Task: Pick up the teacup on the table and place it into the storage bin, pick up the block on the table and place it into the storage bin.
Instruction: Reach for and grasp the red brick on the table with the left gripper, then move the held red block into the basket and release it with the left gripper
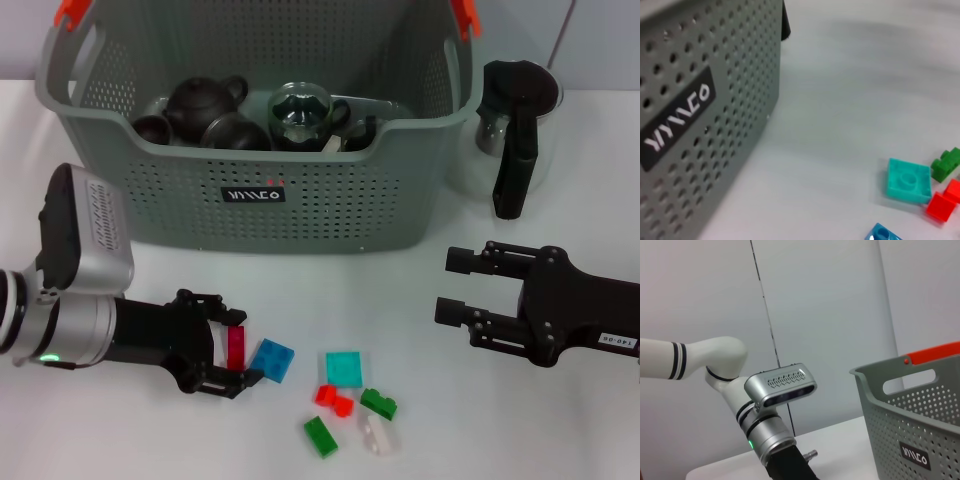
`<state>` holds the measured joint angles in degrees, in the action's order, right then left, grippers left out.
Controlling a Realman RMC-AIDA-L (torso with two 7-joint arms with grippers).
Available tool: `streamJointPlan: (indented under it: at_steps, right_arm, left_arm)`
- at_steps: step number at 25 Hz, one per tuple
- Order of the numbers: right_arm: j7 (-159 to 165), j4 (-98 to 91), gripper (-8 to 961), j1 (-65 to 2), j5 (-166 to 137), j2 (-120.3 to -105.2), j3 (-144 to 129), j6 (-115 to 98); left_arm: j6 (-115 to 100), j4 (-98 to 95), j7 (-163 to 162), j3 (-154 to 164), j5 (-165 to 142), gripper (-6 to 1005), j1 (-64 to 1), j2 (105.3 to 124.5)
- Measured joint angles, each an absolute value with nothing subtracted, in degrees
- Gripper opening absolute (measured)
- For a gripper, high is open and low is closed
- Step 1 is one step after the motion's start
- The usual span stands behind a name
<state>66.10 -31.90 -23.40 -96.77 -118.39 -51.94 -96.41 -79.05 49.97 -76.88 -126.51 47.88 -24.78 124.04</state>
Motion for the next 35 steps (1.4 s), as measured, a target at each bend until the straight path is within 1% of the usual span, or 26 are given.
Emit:
streamJointPlan:
  at_steps: [9,26,30,35]
  right_arm:
    - [66.09,-31.9,642,-23.4,-96.77,-118.3,-51.94,-96.41]
    - [66.09,-31.9,642,-23.45,-96.77,-118.3,-51.94,-96.41]
    - [66.09,-31.9,641,-23.39,-96.77,-118.36,-51.94,-96.42]
    - [66.09,-31.83,641,-23.37,-96.77,-118.34,-51.94,-96.56]
  left_arm:
    - [-79.69,50.87,-78.13,-126.45,47.1,740,-24.07,124.09]
    - [-79.21,52.1,-82.32,-126.91,45.19,715,-24.72,124.1]
    - [-79.68,53.39,-83.88,-127.0,45.26,676,-24.44,124.14]
    - [-88.2,58.52,-84.83,-129.98,47.13,667,-23.84,123.96]
